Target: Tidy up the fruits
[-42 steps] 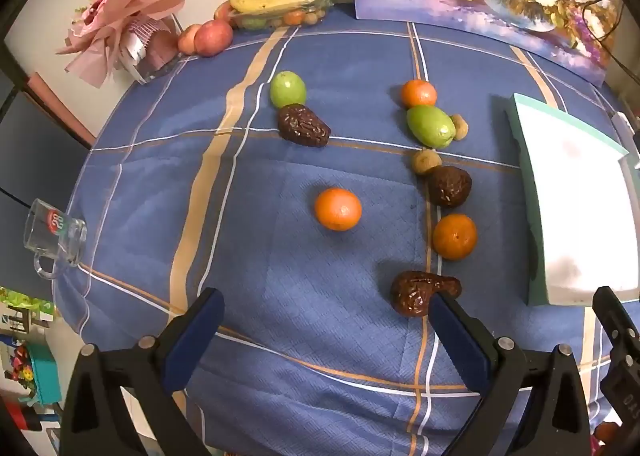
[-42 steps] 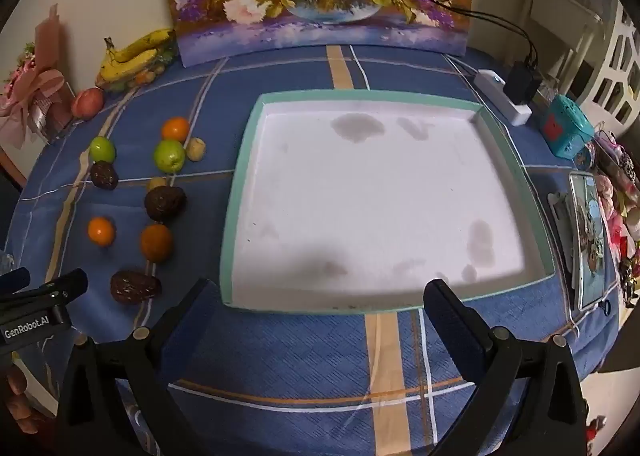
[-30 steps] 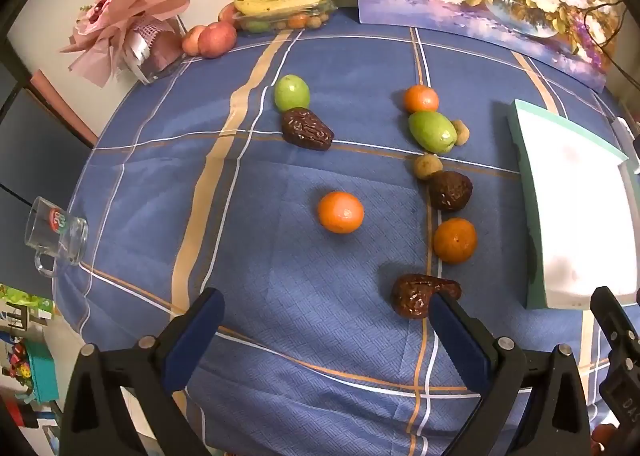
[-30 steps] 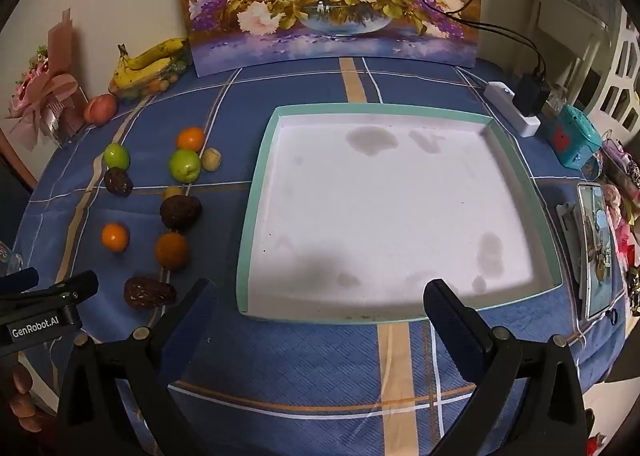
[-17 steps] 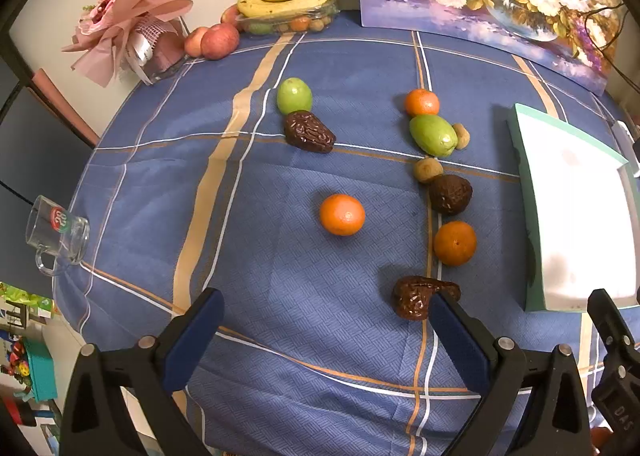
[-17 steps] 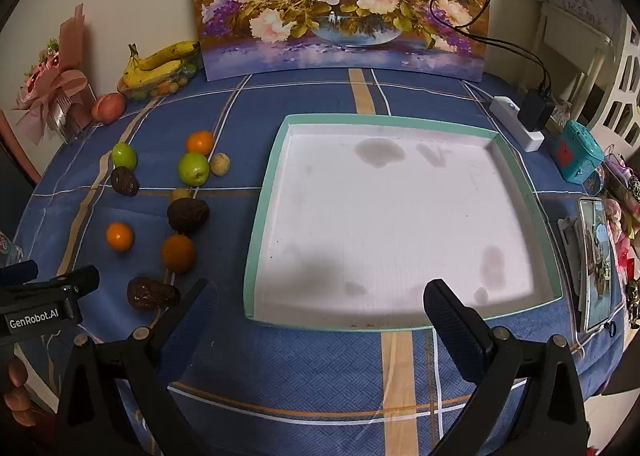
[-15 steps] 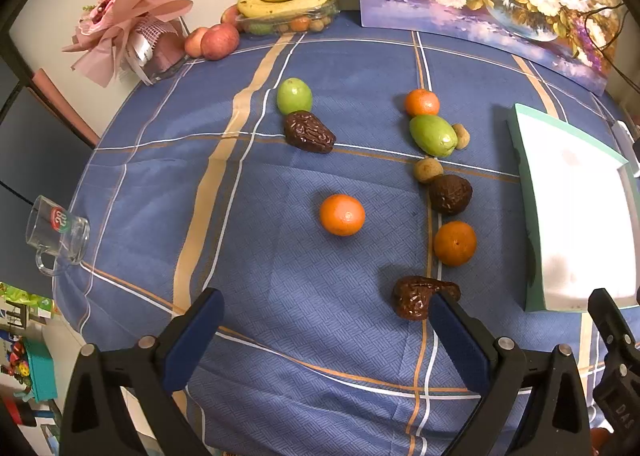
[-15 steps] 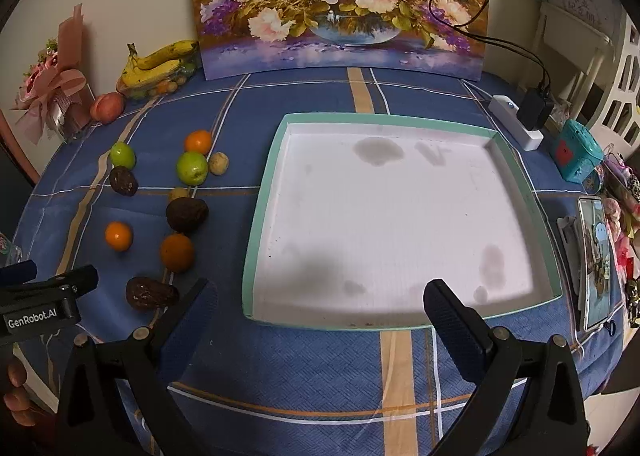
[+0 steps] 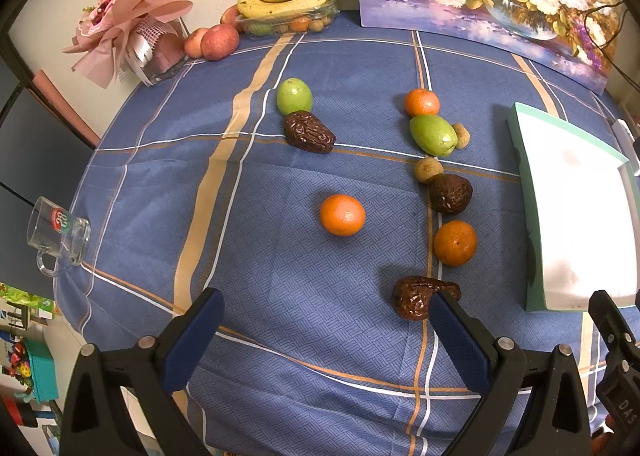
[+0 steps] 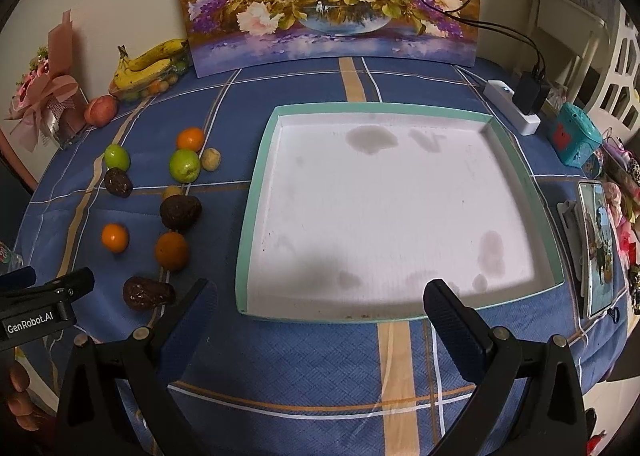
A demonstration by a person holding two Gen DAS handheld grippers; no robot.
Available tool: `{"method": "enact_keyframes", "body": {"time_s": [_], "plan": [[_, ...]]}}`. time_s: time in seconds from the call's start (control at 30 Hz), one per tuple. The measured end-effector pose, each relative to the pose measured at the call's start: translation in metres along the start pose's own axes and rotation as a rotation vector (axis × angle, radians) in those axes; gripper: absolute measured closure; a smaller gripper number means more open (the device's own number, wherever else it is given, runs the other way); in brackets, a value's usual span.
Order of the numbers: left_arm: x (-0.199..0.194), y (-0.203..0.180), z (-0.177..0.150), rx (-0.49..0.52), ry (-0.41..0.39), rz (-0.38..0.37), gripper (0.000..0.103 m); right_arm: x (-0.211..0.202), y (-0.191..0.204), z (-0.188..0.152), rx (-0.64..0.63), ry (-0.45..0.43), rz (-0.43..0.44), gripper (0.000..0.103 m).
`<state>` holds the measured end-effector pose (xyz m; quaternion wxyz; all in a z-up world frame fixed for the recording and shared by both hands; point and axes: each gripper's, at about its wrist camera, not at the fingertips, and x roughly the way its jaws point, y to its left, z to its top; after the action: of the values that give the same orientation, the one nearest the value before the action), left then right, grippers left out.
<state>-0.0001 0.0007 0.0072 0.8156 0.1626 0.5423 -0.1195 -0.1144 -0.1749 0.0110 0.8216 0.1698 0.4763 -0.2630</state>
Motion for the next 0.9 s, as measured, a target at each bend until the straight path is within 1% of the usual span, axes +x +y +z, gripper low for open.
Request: {"method": "enact_keyframes", "body": {"time_s": [0.9], "plan": [[0.0, 0.0004, -0.001, 0.0, -0.001, 0.0, 0.0, 0.0045, -0.0007, -0.001, -0.001, 0.021, -0.001, 0.0]]}}
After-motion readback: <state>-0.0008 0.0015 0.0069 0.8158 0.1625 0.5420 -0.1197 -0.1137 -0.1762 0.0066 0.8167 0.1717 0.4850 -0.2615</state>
